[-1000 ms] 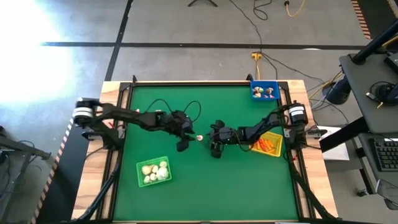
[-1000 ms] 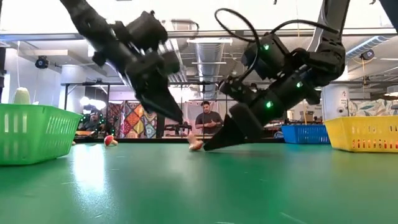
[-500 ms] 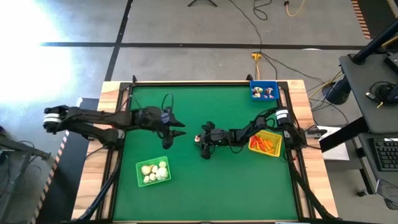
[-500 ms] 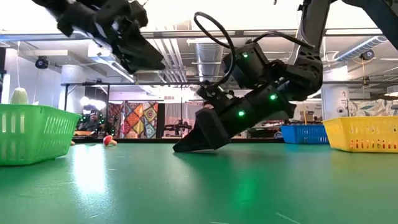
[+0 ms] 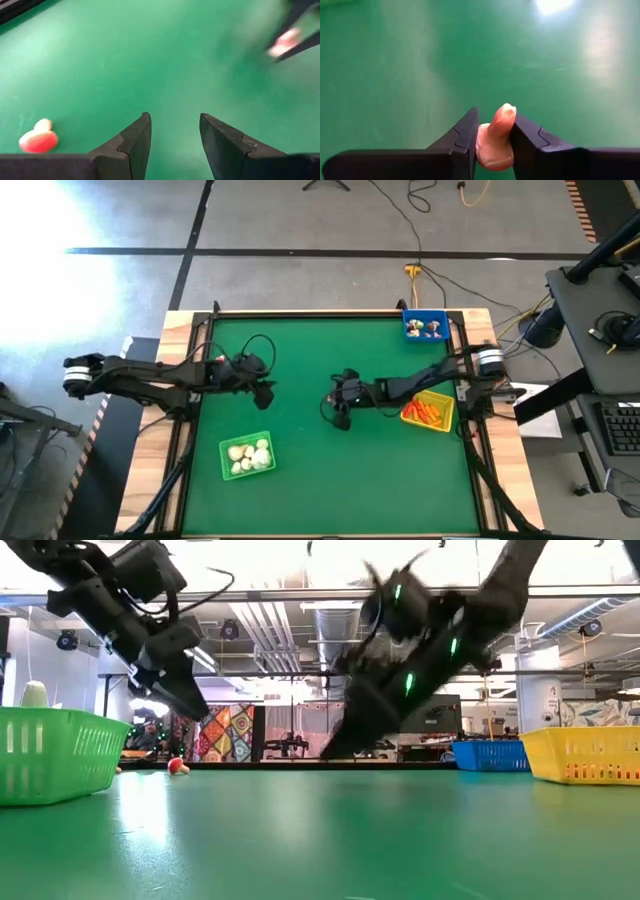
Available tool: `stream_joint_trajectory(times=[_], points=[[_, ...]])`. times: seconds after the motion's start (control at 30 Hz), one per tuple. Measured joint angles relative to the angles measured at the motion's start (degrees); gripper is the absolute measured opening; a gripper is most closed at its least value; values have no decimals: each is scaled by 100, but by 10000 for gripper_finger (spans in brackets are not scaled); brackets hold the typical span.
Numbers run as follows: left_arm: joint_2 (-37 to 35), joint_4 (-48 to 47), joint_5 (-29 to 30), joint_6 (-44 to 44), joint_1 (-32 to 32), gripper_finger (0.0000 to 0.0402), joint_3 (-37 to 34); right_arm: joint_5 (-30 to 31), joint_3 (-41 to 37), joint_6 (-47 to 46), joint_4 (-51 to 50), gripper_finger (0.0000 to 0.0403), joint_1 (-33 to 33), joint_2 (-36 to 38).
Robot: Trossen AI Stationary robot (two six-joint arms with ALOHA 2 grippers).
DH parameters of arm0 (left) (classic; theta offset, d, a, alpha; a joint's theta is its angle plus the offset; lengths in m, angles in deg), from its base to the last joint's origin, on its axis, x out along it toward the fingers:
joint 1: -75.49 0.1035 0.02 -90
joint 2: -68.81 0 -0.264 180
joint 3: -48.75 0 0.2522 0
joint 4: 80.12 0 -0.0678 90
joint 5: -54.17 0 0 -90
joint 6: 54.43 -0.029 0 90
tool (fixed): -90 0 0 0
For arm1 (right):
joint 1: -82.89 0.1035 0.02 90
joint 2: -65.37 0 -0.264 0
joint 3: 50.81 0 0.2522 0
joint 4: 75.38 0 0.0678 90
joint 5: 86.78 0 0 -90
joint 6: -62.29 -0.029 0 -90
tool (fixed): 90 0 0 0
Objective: Sort produce into baskets
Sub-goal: Put the red mushroom into the blue bin
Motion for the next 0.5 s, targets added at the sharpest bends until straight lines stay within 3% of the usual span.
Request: stream_joint_trajectory(times=[0.07,0.2,0.37,0.43,0.5], points=[[82,-114,118,279,76,151,54,440,0,-74,-731,88,-26,613],[183,-242,278,452,168,151,66,2126,-93,-299,-2463,90,-239,1600],[217,-234,276,435,171,151,15,4304,-184,-1665,-4907,69,-955,2568],[238,-203,346,424,171,151,4,4807,-298,-2284,-5611,66,-1414,2762],[245,-206,555,458,171,151,13,4815,-424,-2544,-5627,67,-1966,2920]])
